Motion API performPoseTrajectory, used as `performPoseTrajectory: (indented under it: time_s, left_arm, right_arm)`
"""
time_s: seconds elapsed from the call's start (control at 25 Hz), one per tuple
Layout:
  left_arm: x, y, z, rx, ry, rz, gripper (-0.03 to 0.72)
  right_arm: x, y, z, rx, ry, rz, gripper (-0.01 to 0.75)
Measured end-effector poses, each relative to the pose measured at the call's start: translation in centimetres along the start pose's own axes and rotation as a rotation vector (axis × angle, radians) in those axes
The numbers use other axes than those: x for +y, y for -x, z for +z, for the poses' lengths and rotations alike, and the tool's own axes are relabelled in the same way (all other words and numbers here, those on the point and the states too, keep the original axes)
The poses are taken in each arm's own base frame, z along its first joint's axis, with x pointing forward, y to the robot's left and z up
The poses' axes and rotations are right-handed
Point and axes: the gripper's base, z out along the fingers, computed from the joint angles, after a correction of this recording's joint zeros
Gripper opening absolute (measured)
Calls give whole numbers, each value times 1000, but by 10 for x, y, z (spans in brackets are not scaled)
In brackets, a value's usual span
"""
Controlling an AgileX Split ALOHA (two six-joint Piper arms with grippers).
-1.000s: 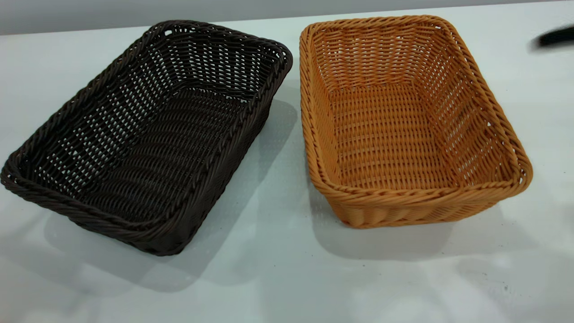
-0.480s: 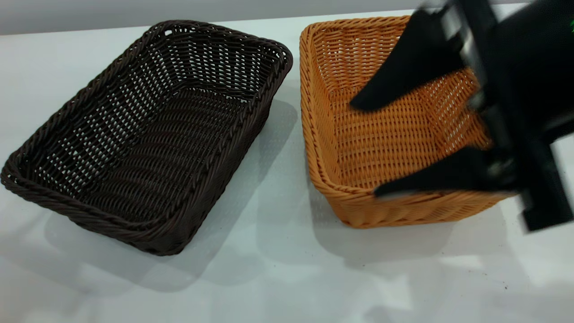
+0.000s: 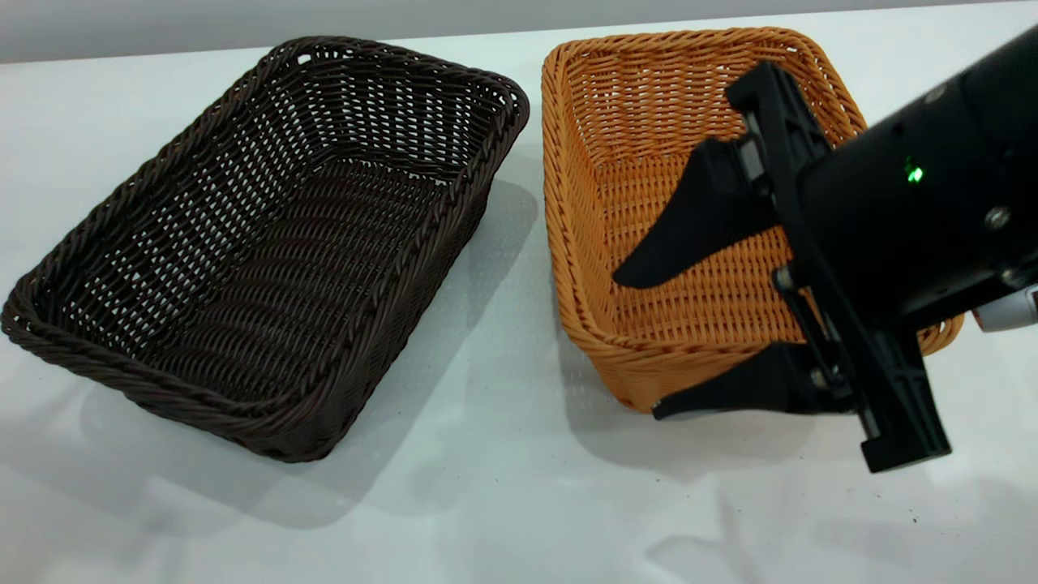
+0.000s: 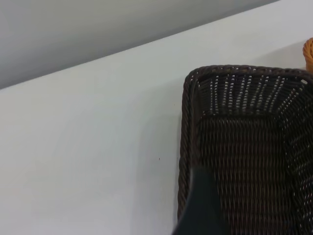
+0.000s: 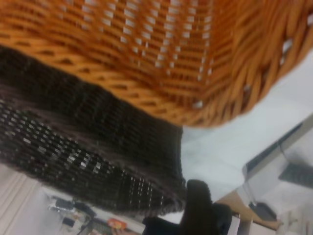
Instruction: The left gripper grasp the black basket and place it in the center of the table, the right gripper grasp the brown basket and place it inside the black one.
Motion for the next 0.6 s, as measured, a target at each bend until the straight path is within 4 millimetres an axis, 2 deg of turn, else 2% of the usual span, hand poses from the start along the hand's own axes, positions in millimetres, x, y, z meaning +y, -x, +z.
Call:
performPoseTrajectory:
  time_s: [0.6]
  left_arm:
    - [1,0,2,6,-1,-2,478]
  right_arm:
    - [-4,23,19,-115,-57,-110,485]
